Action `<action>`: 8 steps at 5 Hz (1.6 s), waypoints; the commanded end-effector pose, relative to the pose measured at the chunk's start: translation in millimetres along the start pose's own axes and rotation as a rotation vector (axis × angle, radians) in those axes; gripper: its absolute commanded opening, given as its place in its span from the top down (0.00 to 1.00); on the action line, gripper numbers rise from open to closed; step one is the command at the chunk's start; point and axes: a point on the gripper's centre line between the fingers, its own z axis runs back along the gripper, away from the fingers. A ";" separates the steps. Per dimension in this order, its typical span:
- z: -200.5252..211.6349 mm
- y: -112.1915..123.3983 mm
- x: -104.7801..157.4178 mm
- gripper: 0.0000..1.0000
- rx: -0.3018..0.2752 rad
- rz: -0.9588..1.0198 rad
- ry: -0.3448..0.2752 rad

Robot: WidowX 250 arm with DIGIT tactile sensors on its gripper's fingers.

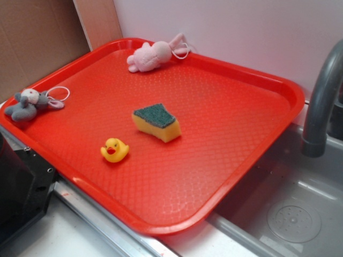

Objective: Grab the gray animal.

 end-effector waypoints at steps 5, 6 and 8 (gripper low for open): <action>-141.7 140.6 -5.9 0.00 0.002 0.013 0.155; -164.4 153.0 -7.5 0.00 0.044 -0.052 0.131; -189.1 167.5 -5.5 0.00 0.125 -0.126 0.136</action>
